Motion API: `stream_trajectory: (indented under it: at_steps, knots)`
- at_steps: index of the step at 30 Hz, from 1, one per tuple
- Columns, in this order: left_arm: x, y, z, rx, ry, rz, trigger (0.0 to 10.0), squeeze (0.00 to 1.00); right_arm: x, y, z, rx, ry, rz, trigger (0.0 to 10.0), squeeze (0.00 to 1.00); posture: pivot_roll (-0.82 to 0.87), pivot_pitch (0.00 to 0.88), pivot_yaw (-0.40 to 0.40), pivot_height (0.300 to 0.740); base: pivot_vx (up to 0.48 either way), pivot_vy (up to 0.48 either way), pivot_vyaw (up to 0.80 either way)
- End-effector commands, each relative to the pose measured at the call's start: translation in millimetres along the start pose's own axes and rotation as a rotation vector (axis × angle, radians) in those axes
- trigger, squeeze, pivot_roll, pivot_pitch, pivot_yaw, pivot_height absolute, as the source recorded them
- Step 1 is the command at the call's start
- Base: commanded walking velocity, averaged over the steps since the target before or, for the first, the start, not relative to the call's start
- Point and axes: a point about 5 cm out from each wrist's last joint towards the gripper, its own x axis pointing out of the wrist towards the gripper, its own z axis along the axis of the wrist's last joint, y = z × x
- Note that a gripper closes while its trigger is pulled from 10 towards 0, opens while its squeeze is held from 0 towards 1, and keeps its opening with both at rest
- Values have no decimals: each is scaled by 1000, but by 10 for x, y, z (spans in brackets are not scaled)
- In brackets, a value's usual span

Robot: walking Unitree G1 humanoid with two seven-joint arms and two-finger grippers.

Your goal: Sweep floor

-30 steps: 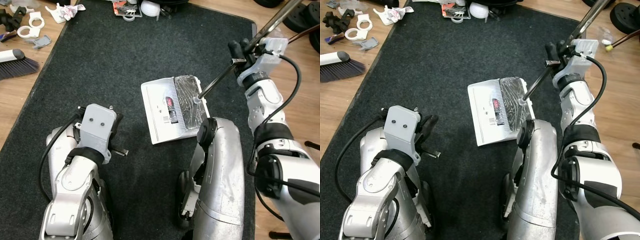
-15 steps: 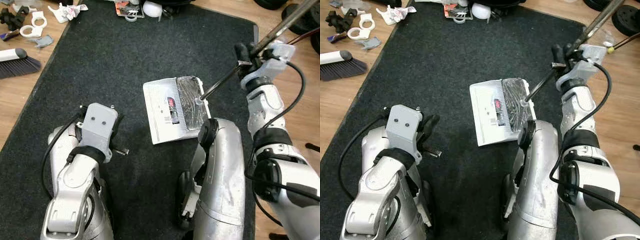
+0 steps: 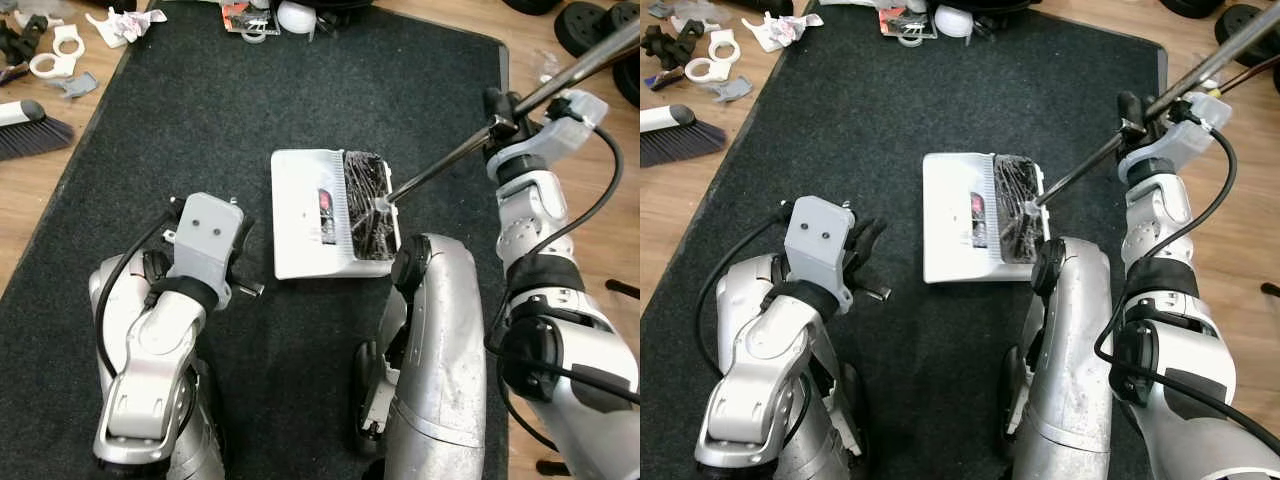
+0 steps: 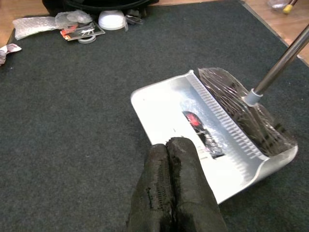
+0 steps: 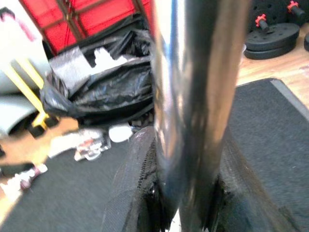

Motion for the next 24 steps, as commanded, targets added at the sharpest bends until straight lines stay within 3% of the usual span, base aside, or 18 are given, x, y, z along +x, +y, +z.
stream_trajectory:
  at_steps: [1, 9, 12, 13, 17, 24]
  knots:
    - [-5, -38, -60, -19, 16, -3, 10000, 0, 12, -37, 184, 43, -91, -15, 10000, 0, -128, 284, -145, 305, 0, 0, 0]
    - [159, -14, -83, -13, -1, -5, 10000, 0, 27, -162, 515, 76, -194, -68, 10000, 0, -150, 221, -140, 330, 0, 0, 0]
    - [241, 37, -96, -17, -1, 5, 10000, 0, 19, -189, 566, 78, -198, -72, 10000, 0, -153, 203, -141, 340, 0, 0, 0]
    - [328, 158, -104, -33, 2, 61, 10000, 0, 15, -198, 600, 77, -201, -66, 10000, 0, -153, 181, -144, 350, 0, 0, 0]
    - [397, 278, -96, -62, -2, 108, 10000, 0, 11, -197, 663, 84, -215, -58, 10000, 0, -162, 159, -142, 365, 0, 0, 0]
    - [474, 339, -56, -59, -17, 95, 10000, 0, 26, -223, 810, 93, -267, -71, 10000, 0, -162, 121, -137, 395, 0, 0, 0]
